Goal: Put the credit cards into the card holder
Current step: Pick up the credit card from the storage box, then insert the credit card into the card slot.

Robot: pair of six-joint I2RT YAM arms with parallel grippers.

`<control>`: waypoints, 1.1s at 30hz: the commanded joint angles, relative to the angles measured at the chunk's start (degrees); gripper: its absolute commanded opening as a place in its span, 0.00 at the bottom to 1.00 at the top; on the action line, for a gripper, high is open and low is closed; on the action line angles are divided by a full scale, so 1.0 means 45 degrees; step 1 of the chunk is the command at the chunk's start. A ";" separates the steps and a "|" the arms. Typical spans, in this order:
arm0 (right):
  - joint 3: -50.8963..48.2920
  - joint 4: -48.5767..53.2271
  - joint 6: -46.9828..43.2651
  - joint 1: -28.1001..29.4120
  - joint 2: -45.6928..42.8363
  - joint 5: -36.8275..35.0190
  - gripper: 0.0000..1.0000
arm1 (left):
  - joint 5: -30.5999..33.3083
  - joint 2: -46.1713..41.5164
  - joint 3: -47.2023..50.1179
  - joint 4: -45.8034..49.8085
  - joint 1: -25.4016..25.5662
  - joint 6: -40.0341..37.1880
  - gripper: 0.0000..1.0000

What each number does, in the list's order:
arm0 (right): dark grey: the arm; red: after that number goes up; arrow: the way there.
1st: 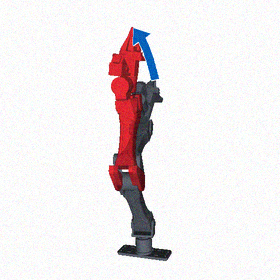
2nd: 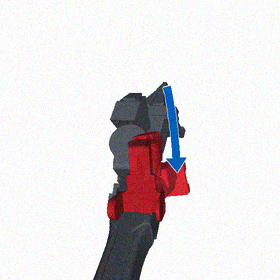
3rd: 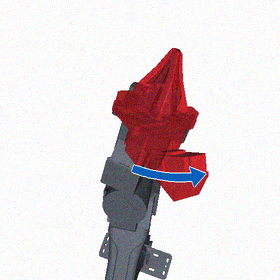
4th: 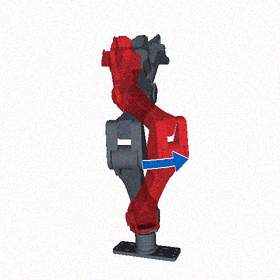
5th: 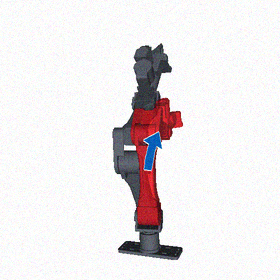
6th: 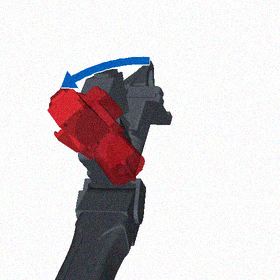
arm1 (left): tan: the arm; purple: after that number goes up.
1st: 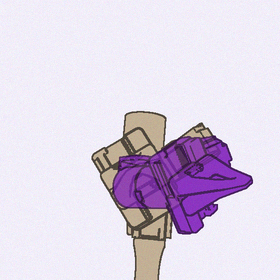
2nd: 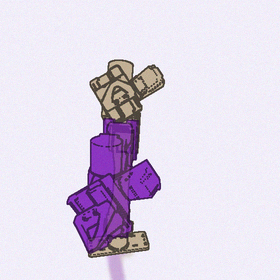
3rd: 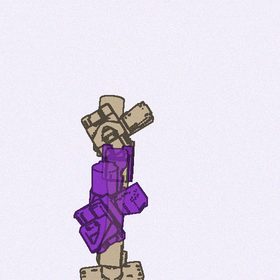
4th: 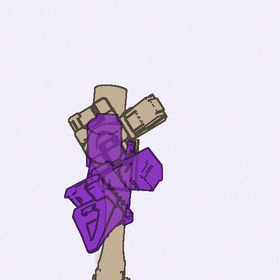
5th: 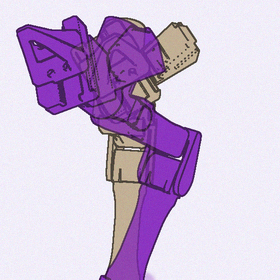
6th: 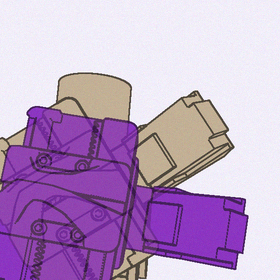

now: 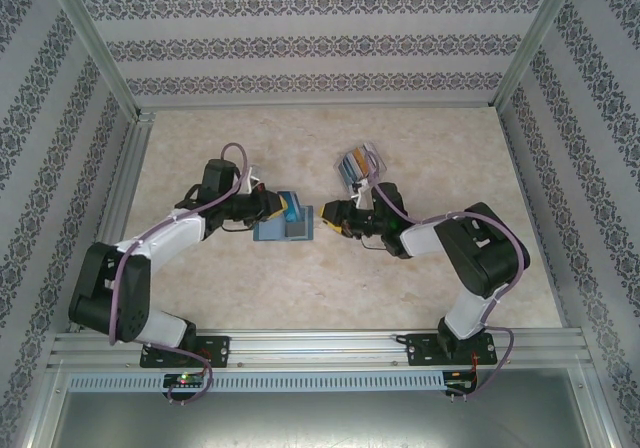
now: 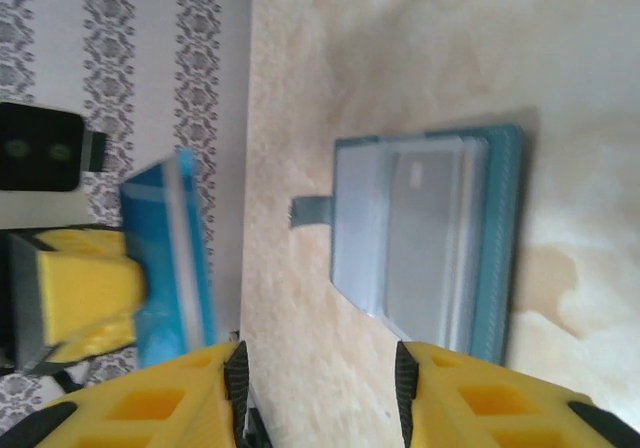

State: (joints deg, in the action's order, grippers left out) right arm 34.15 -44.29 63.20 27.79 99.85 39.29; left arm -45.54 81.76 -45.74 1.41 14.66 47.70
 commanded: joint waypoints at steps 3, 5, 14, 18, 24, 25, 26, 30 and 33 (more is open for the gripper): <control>-0.0703 0.1330 -0.0947 0.0724 -0.1302 -0.1215 0.47 | 0.0161 -0.0840 0.0018 0.3514 -0.0647 -0.2663 0.00; -0.0839 0.2141 -0.1256 0.1044 -0.1644 -0.1720 0.47 | 0.0202 -0.0745 -0.0142 0.4373 -0.0682 -0.3451 0.00; -0.0877 0.2340 -0.1663 0.2037 -0.1006 -0.2640 0.48 | 0.0386 0.0072 -0.0544 0.4888 -0.0806 -0.5432 0.00; -0.0562 0.1905 -0.1449 0.2183 -0.0256 -0.2435 0.48 | 0.0971 0.0685 -0.1216 0.5278 -0.0796 -0.6160 0.00; -0.0251 0.2140 -0.1616 0.2185 0.0017 -0.1778 0.48 | 0.1041 0.1163 -0.1174 0.3876 -0.0825 -0.6892 0.00; -0.0228 0.2195 -0.1670 0.2159 0.0017 -0.1632 0.48 | 0.0920 0.1394 -0.1283 0.3847 -0.0815 -0.7057 0.00; -0.0211 0.2270 -0.1718 0.2109 0.0027 -0.1557 0.48 | 0.0873 0.1604 -0.1363 0.3837 -0.0822 -0.7197 0.00; -0.0232 0.2325 -0.1779 0.1764 0.0219 -0.1109 0.48 | 0.0227 0.2745 -0.1846 0.3919 -0.0855 -0.7621 0.00; -0.0131 0.2290 -0.1834 0.1411 0.0443 -0.0675 0.48 | 0.0121 0.3336 -0.2153 0.3911 -0.0949 -0.7655 0.00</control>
State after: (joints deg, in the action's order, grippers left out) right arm 32.64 -34.72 56.60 35.40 99.88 33.76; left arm -42.87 95.24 -53.36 20.14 11.31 16.23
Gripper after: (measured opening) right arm 0.478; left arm 0.059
